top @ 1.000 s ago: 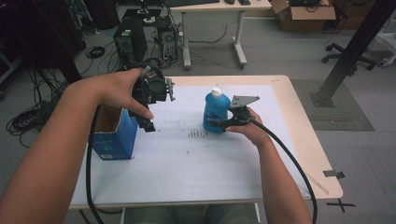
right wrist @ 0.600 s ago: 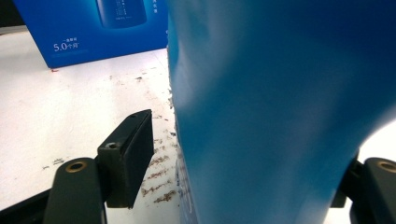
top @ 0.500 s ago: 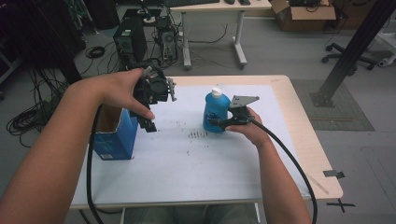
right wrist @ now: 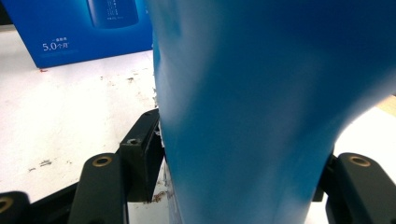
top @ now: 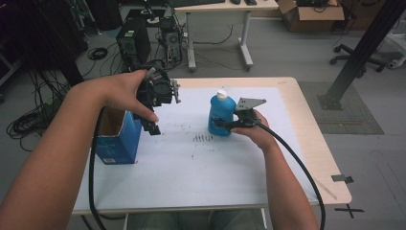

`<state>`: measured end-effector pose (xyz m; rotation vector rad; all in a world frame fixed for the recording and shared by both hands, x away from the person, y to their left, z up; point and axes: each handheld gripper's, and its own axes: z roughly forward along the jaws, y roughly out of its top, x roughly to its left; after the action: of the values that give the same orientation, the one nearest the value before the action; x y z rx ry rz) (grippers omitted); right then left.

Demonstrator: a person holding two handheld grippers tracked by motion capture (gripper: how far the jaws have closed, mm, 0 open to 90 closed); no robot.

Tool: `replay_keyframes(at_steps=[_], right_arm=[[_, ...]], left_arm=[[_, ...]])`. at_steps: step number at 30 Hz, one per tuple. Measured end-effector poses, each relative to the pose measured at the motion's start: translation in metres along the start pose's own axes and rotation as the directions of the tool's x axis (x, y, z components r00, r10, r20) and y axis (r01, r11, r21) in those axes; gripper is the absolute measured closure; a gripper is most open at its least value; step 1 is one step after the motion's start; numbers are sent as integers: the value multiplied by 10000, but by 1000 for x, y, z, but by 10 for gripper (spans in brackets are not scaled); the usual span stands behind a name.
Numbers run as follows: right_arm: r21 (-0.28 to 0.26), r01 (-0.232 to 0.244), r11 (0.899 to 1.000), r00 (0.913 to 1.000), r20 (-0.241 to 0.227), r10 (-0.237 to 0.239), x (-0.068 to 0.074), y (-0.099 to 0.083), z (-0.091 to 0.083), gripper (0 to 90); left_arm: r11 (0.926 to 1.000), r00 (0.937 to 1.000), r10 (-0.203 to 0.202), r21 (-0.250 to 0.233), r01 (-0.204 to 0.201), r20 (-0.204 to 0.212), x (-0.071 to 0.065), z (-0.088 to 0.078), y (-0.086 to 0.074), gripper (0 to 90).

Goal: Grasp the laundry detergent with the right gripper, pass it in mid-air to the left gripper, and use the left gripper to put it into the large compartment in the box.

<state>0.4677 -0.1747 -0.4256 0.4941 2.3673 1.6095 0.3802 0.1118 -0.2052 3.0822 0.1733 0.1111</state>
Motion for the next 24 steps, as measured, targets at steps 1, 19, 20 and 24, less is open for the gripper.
replay_keyframes(at_steps=[1,19,20,24], right_arm=[[-16,-13,10000,10000,-30,13,-1,0,0,402],[-666,-216,9975,9993,-330,194,1,10,-9,456],[-629,-144,9979,9993,-344,123,1,13,-11,456],[-575,202,9981,9987,-453,-228,3,27,-21,457]], left_arm=[[10000,10000,-18,10,18,2,0,0,0,56],[9999,10000,-62,-94,62,-17,0,-3,2,56],[10000,10000,-43,-81,43,-25,0,-3,2,56],[9998,10000,30,-179,-31,-22,0,-5,3,54]])
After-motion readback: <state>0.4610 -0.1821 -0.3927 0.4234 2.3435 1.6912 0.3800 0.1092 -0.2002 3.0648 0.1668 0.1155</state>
